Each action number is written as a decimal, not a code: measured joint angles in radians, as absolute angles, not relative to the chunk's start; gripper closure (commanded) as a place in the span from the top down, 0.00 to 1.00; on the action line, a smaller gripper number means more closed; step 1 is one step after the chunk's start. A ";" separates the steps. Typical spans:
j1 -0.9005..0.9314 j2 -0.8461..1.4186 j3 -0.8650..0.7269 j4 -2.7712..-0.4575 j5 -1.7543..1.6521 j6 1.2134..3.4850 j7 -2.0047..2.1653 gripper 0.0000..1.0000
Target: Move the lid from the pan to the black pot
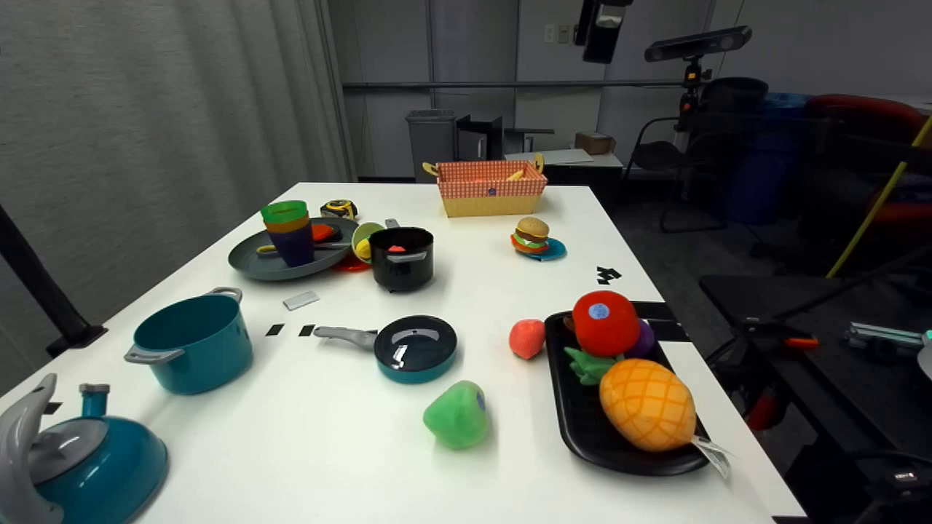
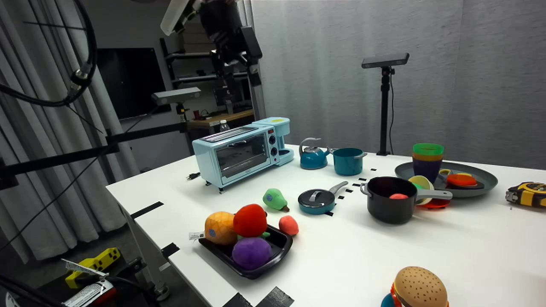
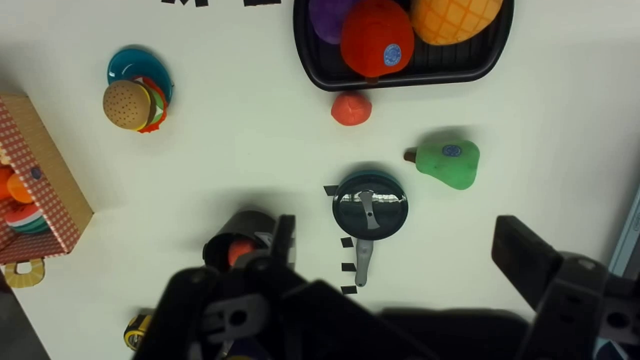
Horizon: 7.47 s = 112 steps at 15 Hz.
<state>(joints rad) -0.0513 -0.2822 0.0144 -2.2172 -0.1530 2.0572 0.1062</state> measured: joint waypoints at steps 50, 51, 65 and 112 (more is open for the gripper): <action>-0.127 0.560 0.005 -1.800 -0.042 2.439 -0.318 1.00; -0.127 0.574 0.010 -1.788 -0.042 2.439 -0.327 1.00; -0.125 0.686 0.037 -1.703 -0.053 2.439 -0.341 1.00; -0.134 0.630 -0.068 -1.567 -0.040 2.326 -0.085 0.04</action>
<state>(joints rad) -0.1336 0.6304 -0.0680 -1.5671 -0.0400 2.3257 -0.0846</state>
